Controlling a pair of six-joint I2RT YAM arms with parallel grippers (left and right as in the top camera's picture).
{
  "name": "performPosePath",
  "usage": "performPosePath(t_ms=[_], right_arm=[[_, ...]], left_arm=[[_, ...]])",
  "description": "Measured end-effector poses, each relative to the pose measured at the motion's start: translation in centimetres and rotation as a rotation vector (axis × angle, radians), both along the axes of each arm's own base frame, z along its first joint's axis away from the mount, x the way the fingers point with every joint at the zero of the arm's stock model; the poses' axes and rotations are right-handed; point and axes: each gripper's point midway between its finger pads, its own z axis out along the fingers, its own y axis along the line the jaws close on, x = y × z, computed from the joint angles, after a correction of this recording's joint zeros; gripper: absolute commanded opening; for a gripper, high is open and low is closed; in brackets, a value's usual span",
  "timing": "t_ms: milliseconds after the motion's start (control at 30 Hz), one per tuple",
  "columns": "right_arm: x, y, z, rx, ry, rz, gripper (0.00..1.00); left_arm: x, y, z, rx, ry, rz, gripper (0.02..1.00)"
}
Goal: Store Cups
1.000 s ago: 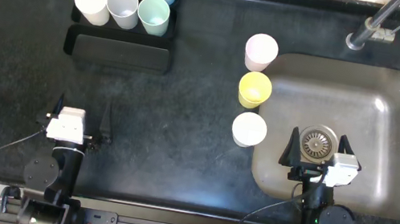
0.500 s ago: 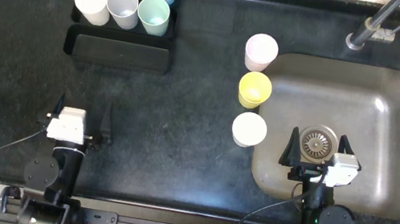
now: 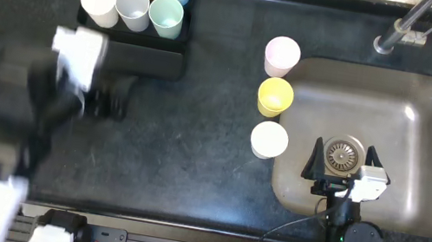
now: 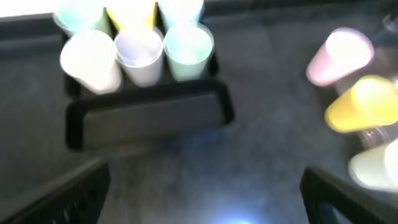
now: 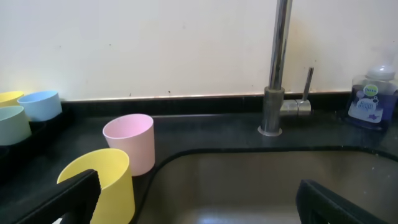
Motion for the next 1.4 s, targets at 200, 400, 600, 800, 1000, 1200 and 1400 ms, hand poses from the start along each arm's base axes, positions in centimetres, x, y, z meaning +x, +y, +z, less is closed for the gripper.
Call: performPosePath(t_ms=[200, 400, 600, 800, 1000, 1200, 1400], right_arm=[[0.0, 0.0, 0.0, 0.0, 0.0, 0.0, 0.998], [0.0, 0.0, 0.0, 0.0, 0.0, 0.0, 0.998], [0.0, 0.0, 0.0, 0.0, 0.0, 0.0, 0.998], [0.0, 0.0, 0.0, 0.0, 0.0, 0.0, 0.998], [0.0, 0.0, 0.0, 0.0, 0.0, 0.0, 0.998], [0.0, 0.0, 0.0, 0.0, 0.0, 0.0, 0.996], [0.0, 0.0, 0.0, 0.001, 0.0, 0.0, 0.998]], left_arm=[[5.8, -6.3, 4.9, -0.019, 0.163, -0.113, 0.998], [8.2, -17.5, 4.6, 0.01, 0.238, -0.193, 0.998], [7.8, -23.3, -2.3, 0.07, 0.442, -0.115, 0.998], [10.5, -24.8, -7.0, 0.06, 0.539, -0.009, 0.998], [13.0, -27.2, -8.7, -0.02, 0.537, 0.01, 1.0], [13.3, -27.7, -10.1, -0.052, 0.575, 0.048, 1.0], [14.1, -26.9, -11.8, -0.069, 0.617, 0.111, 1.0]])
